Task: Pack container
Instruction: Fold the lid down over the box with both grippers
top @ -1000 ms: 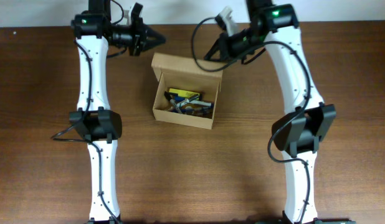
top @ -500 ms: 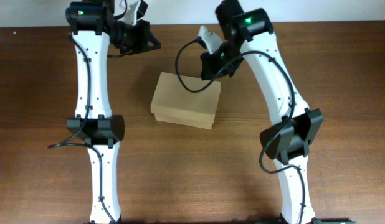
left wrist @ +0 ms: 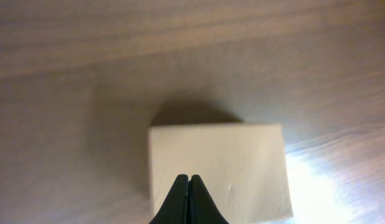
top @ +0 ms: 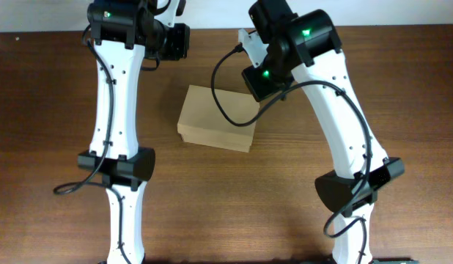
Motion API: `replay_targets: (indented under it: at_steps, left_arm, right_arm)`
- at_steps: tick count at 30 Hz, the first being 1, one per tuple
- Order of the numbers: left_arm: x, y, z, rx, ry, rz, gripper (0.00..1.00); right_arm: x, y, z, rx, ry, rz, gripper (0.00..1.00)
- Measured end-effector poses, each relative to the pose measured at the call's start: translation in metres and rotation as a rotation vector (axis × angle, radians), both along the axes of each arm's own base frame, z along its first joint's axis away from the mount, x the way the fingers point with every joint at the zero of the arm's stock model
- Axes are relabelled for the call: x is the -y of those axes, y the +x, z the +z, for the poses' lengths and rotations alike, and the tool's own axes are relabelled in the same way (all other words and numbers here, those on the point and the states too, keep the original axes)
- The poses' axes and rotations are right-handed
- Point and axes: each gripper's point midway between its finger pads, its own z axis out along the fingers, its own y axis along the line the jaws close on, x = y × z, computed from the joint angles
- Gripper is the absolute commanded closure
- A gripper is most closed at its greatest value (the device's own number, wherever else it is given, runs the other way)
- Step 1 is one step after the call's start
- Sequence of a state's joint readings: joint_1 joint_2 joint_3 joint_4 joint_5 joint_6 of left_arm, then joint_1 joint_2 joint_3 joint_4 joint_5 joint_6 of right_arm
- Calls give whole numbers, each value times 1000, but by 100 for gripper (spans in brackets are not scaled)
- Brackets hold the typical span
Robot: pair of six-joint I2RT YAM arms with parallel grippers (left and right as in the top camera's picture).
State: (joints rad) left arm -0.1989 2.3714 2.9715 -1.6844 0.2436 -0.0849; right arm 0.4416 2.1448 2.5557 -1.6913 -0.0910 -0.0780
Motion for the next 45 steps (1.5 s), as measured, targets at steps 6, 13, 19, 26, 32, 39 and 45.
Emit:
replay_targets:
  at_steps: [6,13,19,26,32,39,45]
  left_arm:
    - [-28,-43,6,-67,151,45,98]
    - [-35,-42,-2,3,192,38,98]
    - [-16,-34,-98,-129,156,-42,98]
    - [-10,-55,-159,-255,126,-80,98]
    - [-7,-59,-172,-262,119,-91,98]
    - [2,-63,-174,-249,121,-114,97]
    - [8,-65,-172,-244,128,-128,98]
  right_arm:
    - [5,0,4,18,-17,-11,96]
    - [1,11,1,48,-9,-14,96]
    - [-2,14,-34,-19,-28,-29,96]
    - [-7,-1,-109,-191,-41,-19,96]
    - [-12,-10,-145,-258,-18,-14,96]
    - [-14,-10,-155,-239,9,-11,96]
    - [-17,-7,-155,-218,31,-10,96]
